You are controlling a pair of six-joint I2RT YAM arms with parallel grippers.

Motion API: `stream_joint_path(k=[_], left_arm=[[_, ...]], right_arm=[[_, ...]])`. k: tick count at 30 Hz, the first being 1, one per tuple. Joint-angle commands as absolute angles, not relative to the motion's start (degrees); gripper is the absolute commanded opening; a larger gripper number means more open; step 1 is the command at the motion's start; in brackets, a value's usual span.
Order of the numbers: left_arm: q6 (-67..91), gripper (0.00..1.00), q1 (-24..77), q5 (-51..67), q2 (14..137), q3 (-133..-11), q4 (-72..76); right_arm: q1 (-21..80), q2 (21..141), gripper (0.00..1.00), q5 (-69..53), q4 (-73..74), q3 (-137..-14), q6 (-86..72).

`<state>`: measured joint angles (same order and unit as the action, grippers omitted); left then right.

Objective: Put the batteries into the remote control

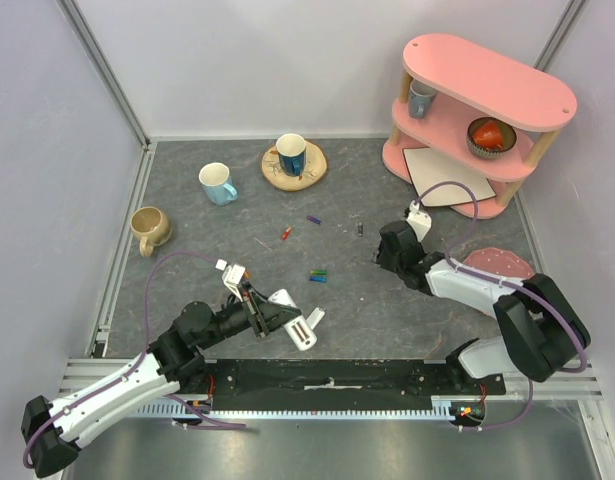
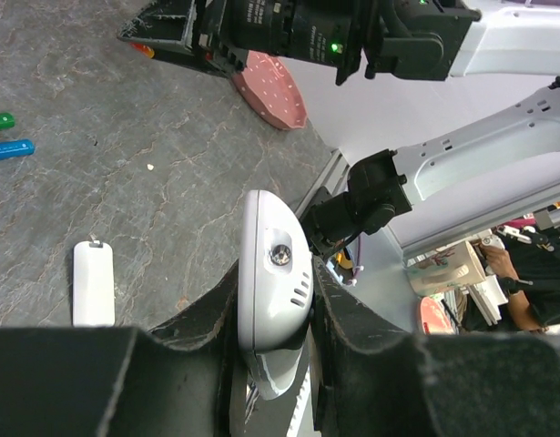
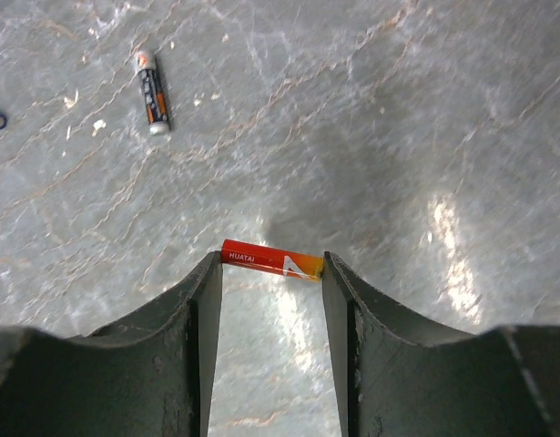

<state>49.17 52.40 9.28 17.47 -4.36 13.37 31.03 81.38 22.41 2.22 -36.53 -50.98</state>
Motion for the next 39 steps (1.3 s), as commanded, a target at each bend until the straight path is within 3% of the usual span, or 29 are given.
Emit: stream_joint_path(k=[1, 7, 14, 23, 39], left_arm=[[48.2, 0.02, 52.1, 8.8, 17.4, -4.4, 16.4], [48.5, 0.02, 52.0, 8.8, 16.4, -3.6, 16.3], [48.7, 0.02, 52.0, 9.3, 16.3, -3.2, 16.8], [48.0, 0.02, 52.0, 9.0, 11.9, -3.1, 13.2], [48.1, 0.02, 52.1, 9.4, 11.4, -2.8, 12.0]], right_arm=[[33.0, 78.1, 0.34, 22.8, 1.0, -34.5, -59.8], [37.2, 76.2, 0.32, 24.3, 2.5, -35.2, -58.3], [44.9, 81.6, 0.29, 19.5, 5.3, -42.4, -31.4], [45.2, 81.0, 0.29, 10.0, 14.2, -48.4, -4.0], [45.2, 93.7, 0.32, 8.5, 19.2, -51.4, -5.3]])
